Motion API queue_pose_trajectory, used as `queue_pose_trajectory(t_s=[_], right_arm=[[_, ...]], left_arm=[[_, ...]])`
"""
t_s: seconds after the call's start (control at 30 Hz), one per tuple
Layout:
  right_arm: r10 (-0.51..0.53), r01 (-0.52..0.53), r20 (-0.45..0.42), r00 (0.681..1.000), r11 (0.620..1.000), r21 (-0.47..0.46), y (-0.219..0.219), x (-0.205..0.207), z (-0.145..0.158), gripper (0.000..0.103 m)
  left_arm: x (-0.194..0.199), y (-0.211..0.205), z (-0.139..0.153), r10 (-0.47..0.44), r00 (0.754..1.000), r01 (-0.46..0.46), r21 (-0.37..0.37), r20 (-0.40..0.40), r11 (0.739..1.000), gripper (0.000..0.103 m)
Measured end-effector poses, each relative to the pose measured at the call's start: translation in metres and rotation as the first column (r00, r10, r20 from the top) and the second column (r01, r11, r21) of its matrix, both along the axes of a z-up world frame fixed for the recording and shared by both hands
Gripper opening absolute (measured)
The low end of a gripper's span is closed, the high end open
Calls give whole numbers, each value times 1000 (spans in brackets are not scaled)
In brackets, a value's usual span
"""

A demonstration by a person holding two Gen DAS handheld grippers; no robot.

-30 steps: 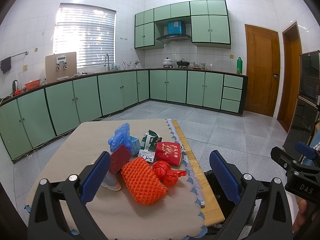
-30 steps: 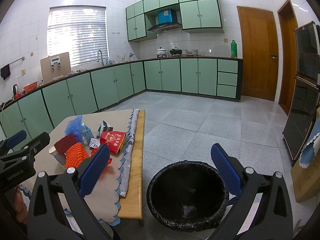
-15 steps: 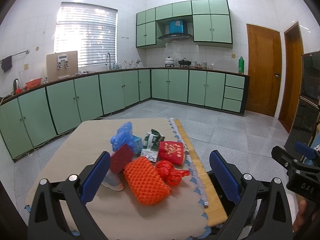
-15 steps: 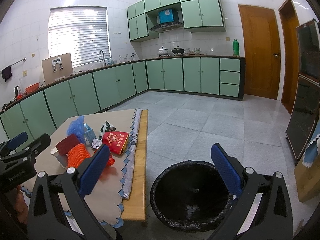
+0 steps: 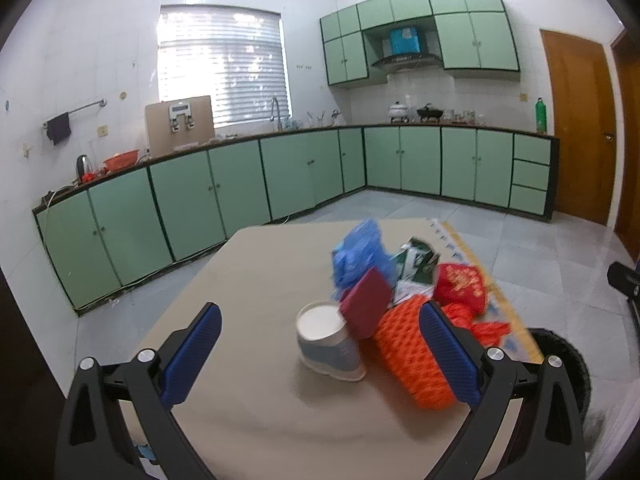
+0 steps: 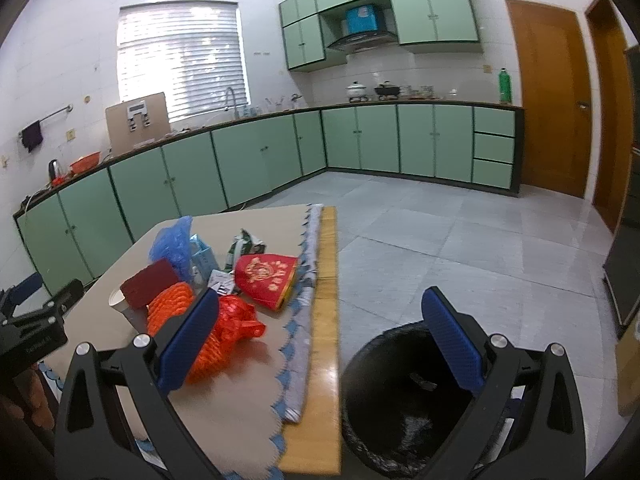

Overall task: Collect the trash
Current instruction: 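Grasp the white paper cup with the left gripper while the right gripper grasps the red plastic bag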

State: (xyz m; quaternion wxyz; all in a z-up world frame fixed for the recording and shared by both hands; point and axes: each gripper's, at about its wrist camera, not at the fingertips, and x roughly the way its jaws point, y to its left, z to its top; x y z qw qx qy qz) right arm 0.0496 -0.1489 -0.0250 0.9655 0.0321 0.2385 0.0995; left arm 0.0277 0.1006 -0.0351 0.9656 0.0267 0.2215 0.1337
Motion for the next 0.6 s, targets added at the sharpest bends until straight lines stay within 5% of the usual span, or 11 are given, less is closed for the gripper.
queue_pose_trajectory(t_s=[0.07, 0.2, 0.6], right_arm=[[18, -18, -6, 1000, 1000, 3, 10, 8, -5, 97], [49, -49, -28, 998, 999, -2, 29, 24, -16, 79], [109, -112, -85, 990, 993, -32, 66, 53, -39, 70]], left_arm=[[4, 5, -8, 1, 1000, -1, -13, -12, 1000, 97], [16, 13, -26, 0, 999, -1, -19, -50, 1000, 95], [47, 27, -66, -53, 989, 46, -52, -135, 998, 85]])
